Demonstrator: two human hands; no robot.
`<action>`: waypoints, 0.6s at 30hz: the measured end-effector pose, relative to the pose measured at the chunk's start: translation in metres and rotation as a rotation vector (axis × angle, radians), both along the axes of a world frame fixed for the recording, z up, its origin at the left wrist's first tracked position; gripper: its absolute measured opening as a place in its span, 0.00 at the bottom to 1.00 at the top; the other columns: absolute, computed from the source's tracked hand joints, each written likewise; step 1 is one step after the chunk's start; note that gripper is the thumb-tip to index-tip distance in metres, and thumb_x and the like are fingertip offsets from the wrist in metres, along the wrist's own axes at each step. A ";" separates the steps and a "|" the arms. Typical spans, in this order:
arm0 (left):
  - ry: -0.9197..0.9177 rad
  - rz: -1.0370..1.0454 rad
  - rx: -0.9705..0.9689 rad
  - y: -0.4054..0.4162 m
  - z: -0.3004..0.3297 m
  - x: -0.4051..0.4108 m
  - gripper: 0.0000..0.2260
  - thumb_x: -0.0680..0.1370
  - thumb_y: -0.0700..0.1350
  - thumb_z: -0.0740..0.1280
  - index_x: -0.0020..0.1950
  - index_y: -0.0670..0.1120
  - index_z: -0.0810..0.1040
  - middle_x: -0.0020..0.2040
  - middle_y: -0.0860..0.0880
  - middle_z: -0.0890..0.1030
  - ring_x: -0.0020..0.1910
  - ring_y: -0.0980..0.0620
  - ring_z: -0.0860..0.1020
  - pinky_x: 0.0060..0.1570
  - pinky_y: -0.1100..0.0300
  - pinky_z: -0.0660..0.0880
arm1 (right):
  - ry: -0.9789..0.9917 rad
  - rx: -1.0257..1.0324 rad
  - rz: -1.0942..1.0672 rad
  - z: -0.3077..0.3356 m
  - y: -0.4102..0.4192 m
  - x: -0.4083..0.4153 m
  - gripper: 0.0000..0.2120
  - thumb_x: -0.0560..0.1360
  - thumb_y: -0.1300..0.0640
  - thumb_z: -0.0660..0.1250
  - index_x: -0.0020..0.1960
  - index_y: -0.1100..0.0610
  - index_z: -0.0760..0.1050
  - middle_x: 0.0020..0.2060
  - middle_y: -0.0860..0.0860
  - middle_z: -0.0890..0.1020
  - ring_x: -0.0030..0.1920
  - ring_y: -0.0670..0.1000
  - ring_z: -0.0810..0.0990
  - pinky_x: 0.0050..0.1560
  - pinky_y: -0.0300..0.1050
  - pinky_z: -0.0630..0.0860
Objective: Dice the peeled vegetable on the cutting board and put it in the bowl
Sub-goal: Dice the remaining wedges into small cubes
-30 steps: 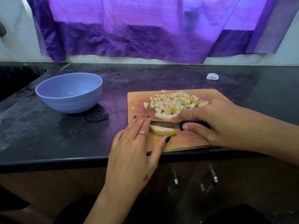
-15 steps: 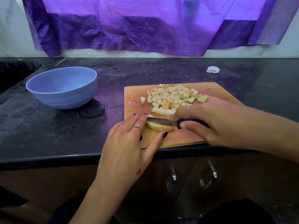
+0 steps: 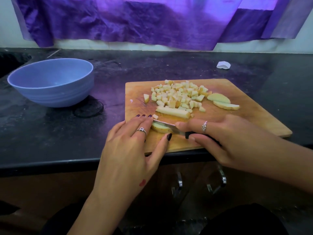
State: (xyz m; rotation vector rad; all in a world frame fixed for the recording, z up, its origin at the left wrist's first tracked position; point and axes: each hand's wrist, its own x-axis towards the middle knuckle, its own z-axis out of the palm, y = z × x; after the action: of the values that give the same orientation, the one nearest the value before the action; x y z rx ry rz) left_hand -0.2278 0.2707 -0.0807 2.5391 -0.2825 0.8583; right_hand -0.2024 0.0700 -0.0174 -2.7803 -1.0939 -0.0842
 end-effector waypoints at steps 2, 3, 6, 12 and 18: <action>-0.003 -0.006 0.024 0.000 -0.001 0.001 0.22 0.75 0.57 0.62 0.58 0.42 0.81 0.55 0.49 0.82 0.55 0.56 0.71 0.59 0.60 0.66 | -0.150 -0.038 0.016 -0.009 -0.002 -0.001 0.17 0.77 0.45 0.52 0.66 0.39 0.65 0.28 0.45 0.77 0.25 0.46 0.72 0.23 0.42 0.69; 0.001 -0.005 0.033 0.001 0.000 -0.001 0.22 0.76 0.58 0.61 0.58 0.42 0.81 0.55 0.49 0.82 0.55 0.56 0.72 0.59 0.59 0.67 | -0.235 -0.076 0.028 -0.012 -0.002 -0.004 0.18 0.76 0.48 0.58 0.66 0.42 0.68 0.24 0.46 0.74 0.21 0.46 0.69 0.19 0.38 0.63; 0.031 0.026 0.071 0.004 0.004 -0.005 0.21 0.75 0.59 0.62 0.56 0.44 0.81 0.53 0.49 0.82 0.52 0.53 0.77 0.57 0.56 0.71 | -0.392 -0.135 0.027 -0.024 -0.003 -0.012 0.31 0.61 0.58 0.75 0.64 0.50 0.74 0.21 0.48 0.71 0.15 0.50 0.65 0.23 0.32 0.47; 0.181 0.064 0.205 0.003 0.021 -0.010 0.28 0.75 0.66 0.55 0.62 0.49 0.78 0.57 0.50 0.81 0.52 0.49 0.80 0.63 0.48 0.69 | -0.230 -0.190 -0.080 -0.009 0.004 -0.014 0.23 0.80 0.48 0.56 0.73 0.37 0.55 0.43 0.48 0.80 0.40 0.49 0.77 0.32 0.43 0.71; 0.157 0.031 0.075 0.002 0.026 -0.016 0.22 0.76 0.56 0.65 0.69 0.52 0.71 0.56 0.52 0.81 0.51 0.49 0.78 0.50 0.56 0.71 | 0.030 0.094 -0.138 -0.004 -0.007 -0.002 0.13 0.78 0.44 0.57 0.61 0.33 0.68 0.48 0.47 0.77 0.49 0.45 0.73 0.49 0.45 0.74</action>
State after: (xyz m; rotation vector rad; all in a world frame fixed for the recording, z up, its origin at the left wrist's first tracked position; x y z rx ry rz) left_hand -0.2439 0.2724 -0.0550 2.6690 -0.2305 0.6666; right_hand -0.2042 0.0629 -0.0211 -2.7595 -0.8672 -0.1069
